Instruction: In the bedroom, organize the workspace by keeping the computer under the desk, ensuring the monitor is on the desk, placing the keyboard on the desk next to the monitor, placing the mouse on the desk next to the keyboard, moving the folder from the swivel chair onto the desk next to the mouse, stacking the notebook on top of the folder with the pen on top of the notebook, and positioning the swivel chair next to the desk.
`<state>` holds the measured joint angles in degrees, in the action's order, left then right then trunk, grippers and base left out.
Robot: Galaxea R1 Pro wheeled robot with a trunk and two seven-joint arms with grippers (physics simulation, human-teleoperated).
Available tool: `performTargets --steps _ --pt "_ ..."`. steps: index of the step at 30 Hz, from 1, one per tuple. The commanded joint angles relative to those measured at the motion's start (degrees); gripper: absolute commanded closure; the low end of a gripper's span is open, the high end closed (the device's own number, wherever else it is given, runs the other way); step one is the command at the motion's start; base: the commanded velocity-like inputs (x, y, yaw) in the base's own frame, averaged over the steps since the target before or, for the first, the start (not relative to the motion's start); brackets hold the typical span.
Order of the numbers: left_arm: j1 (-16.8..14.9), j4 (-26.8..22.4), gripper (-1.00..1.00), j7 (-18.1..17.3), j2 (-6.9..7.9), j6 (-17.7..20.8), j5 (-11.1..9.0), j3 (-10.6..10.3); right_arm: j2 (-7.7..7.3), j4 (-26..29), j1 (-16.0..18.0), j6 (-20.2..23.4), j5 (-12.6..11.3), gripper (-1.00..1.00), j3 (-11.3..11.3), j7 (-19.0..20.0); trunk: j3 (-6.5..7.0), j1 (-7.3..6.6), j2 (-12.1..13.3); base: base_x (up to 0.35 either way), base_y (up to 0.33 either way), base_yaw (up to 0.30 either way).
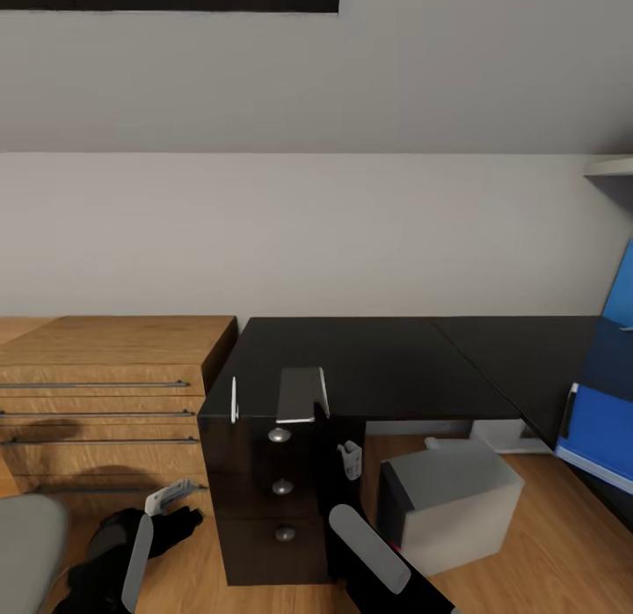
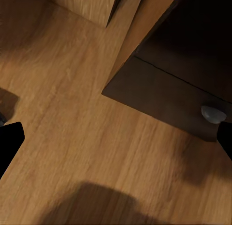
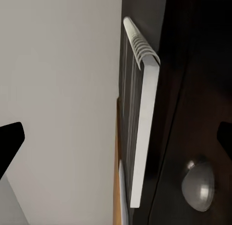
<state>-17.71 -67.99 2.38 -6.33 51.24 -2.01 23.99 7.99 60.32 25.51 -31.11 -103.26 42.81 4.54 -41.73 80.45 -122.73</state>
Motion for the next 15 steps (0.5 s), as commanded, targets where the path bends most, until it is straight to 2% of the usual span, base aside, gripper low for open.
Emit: performTargets --steps 1,4,15 --pt "0.0 -0.1 -1.0 0.2 -0.04 0.2 -0.3 0.2 -0.01 0.0 0.1 -0.4 -0.6 -1.0 0.2 0.5 -0.06 0.01 0.0 0.22 0.0 0.0" --pt "0.0 0.0 -1.0 0.2 -0.01 0.2 -0.2 0.4 -0.01 0.0 0.1 -0.4 -0.6 -1.0 0.2 0.5 -0.06 0.01 0.0 0.183 0.0 0.0" --pt "0.0 0.0 -1.0 -0.7 0.0 0.3 -0.2 0.5 0.01 -0.2 0.1 -0.4 -0.6 -1.0 0.3 0.5 -0.06 0.01 0.0 0.023 0.0 0.0"
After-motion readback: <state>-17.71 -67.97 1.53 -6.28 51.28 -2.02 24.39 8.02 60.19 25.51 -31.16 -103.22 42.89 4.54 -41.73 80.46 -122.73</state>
